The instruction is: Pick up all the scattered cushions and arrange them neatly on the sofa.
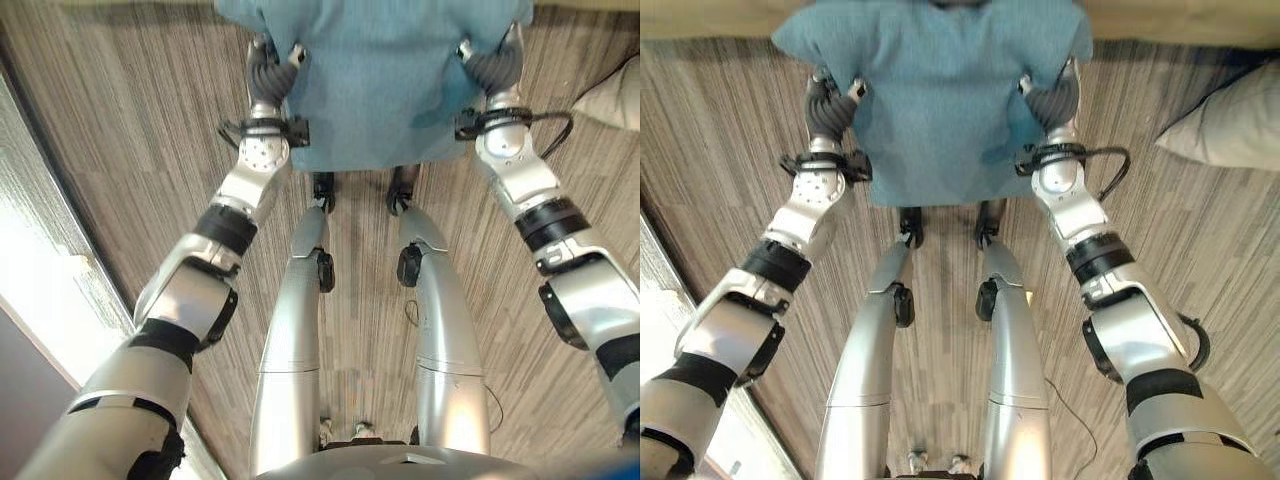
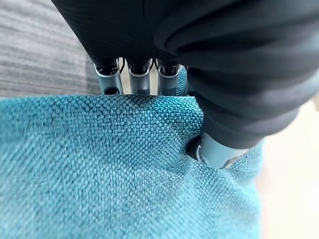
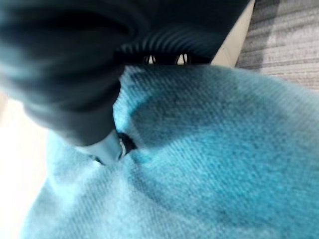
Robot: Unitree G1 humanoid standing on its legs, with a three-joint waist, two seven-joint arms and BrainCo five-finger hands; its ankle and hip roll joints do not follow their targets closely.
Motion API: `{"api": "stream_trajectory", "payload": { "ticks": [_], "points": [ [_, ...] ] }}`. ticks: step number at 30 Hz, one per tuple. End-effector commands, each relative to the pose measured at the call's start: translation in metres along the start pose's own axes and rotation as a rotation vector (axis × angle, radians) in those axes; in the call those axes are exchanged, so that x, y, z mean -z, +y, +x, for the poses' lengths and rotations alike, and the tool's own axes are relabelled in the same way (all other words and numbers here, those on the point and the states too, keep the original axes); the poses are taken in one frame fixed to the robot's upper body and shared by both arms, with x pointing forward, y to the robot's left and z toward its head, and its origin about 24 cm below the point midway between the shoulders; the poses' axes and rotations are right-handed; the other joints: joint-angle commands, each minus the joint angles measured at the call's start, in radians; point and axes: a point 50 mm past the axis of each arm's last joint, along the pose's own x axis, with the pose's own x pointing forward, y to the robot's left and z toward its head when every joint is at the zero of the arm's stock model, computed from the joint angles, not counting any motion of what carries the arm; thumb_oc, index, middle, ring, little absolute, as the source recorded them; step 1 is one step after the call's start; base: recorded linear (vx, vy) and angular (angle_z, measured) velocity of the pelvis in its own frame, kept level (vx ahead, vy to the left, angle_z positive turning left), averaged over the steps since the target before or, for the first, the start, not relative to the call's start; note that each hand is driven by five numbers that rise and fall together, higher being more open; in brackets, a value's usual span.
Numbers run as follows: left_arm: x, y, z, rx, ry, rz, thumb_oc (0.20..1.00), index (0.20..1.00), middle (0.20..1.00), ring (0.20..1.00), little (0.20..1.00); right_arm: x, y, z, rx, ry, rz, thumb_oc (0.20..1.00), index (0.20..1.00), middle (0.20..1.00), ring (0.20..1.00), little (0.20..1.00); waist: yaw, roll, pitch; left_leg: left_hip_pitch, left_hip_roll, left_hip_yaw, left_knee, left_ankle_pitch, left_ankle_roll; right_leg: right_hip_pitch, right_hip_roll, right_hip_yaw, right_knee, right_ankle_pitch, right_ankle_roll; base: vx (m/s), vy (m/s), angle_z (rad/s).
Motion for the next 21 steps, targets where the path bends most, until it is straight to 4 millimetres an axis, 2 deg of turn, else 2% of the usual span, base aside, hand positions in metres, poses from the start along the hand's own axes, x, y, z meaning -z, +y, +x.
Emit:
{"api": "stream_trajectory", "payload": {
  "ticks": [1, 2, 3, 6, 7, 8, 9, 11, 13, 17, 21],
  "points": [
    [-0.018, -0.034, -0.013, 0.131, -0.143, -0.121, 0.200, 0.200, 0.200, 0.200, 0.200, -0.034, 0.026, -0.013, -0.069, -0.210, 0.149, 0.200, 0.200, 0.200, 0.200, 0.200, -0.016, 0.026, -0.126, 0.076, -0.001, -0.092, -0.034, -0.063, -0.092, 0.112, -0.005, 0.010, -0.021, -0.040, 0.152, 0.02, -0.045, 0.03],
    [-0.013, -0.034, -0.020, 0.141, -0.133, -0.122, 0.200, 0.200, 0.200, 0.200, 0.200, -0.027, 0.028, -0.022, -0.088, -0.198, 0.153, 0.200, 0.200, 0.200, 0.200, 0.200, -0.013, 0.027, -0.132, 0.126, -0.002, -0.097, -0.065, -0.055, -0.095, 0.155, -0.007, 0.004, -0.045, -0.037, 0.151, -0.01, -0.040, 0.01],
    [-0.005, -0.033, -0.028, 0.144, -0.116, -0.135, 0.200, 0.200, 0.200, 0.200, 0.200, -0.019, 0.027, -0.030, -0.096, -0.185, 0.153, 0.200, 0.200, 0.200, 0.200, 0.200, -0.011, 0.030, -0.129, 0.169, -0.005, -0.096, -0.094, -0.020, -0.095, 0.195, -0.009, -0.009, -0.075, -0.009, 0.141, 0.02, -0.040, 0.03],
    [0.015, -0.036, -0.052, 0.168, -0.061, -0.156, 0.200, 0.200, 0.200, 0.200, 0.200, 0.003, 0.030, -0.057, -0.134, -0.126, 0.159, 0.200, 0.200, 0.200, 0.200, 0.200, -0.008, 0.032, -0.147, 0.311, -0.008, -0.106, -0.145, -0.015, -0.103, 0.333, -0.010, -0.036, -0.131, -0.012, 0.135, 0.05, -0.051, 0.06],
    [0.037, -0.032, -0.079, 0.178, 0.013, -0.167, 0.200, 0.200, 0.200, 0.200, 0.200, 0.023, 0.032, -0.087, -0.166, -0.060, 0.185, 0.200, 0.200, 0.200, 0.200, 0.200, -0.005, 0.029, -0.167, 0.463, 0.000, -0.111, -0.196, -0.012, -0.111, 0.487, -0.008, -0.060, -0.186, -0.016, 0.135, 0.09, -0.079, 0.03],
    [0.045, -0.030, -0.088, 0.180, 0.043, -0.167, 0.200, 0.200, 0.200, 0.200, 0.200, 0.029, 0.034, -0.096, -0.183, -0.032, 0.185, 0.200, 0.200, 0.200, 0.200, 0.200, -0.004, 0.028, -0.168, 0.514, 0.002, -0.113, -0.210, -0.012, -0.110, 0.539, -0.008, -0.066, -0.201, -0.017, 0.134, 0.17, -0.107, -0.01],
    [0.055, -0.025, -0.103, 0.177, 0.084, -0.175, 0.200, 0.200, 0.200, 0.200, 0.200, 0.039, 0.033, -0.115, -0.205, 0.011, 0.185, 0.200, 0.200, 0.200, 0.200, 0.200, -0.005, 0.025, -0.176, 0.619, 0.008, -0.112, -0.246, -0.012, -0.114, 0.651, -0.002, -0.079, -0.242, -0.017, 0.136, 0.17, -0.073, 0.03],
    [0.066, -0.016, -0.119, 0.186, 0.125, -0.151, 0.200, 0.200, 0.200, 0.200, 0.200, 0.051, 0.029, -0.130, -0.224, 0.056, 0.165, 0.200, 0.200, 0.200, 0.200, 0.200, -0.005, 0.024, -0.190, 0.710, 0.015, -0.108, -0.279, -0.008, -0.118, 0.754, 0.006, -0.088, -0.285, -0.014, 0.138, 0.19, -0.045, 0.14],
    [0.082, 0.002, -0.144, 0.192, 0.200, -0.094, 0.200, 0.200, 0.200, 0.200, 0.200, 0.068, 0.014, -0.155, -0.235, 0.135, 0.145, 0.200, 0.200, 0.200, 0.200, 0.200, -0.013, 0.014, -0.230, 0.862, 0.038, -0.087, -0.327, -0.014, -0.126, 0.923, 0.026, -0.087, -0.354, -0.021, 0.142, 0.21, -0.064, 0.10],
    [0.100, 0.018, -0.170, 0.155, 0.305, -0.062, 0.200, 0.200, 0.200, 0.200, 0.200, 0.086, -0.001, -0.176, -0.227, 0.224, 0.087, 0.200, 0.200, 0.200, 0.200, 0.200, -0.019, 0.007, -0.289, 0.992, 0.051, -0.064, -0.356, -0.025, -0.127, 1.069, 0.053, -0.081, -0.413, -0.036, 0.138, 0.13, -0.059, -0.06],
    [0.106, 0.021, -0.179, 0.150, 0.347, -0.046, 0.200, 0.200, 0.200, 0.200, 0.200, 0.094, -0.008, -0.188, -0.217, 0.270, 0.055, 0.200, 0.200, 0.200, 0.200, 0.200, -0.022, 0.003, -0.313, 1.045, 0.064, -0.055, -0.363, -0.033, -0.132, 1.133, 0.068, -0.076, -0.436, -0.049, 0.131, 0.05, -0.073, -0.01]
  ]
}}
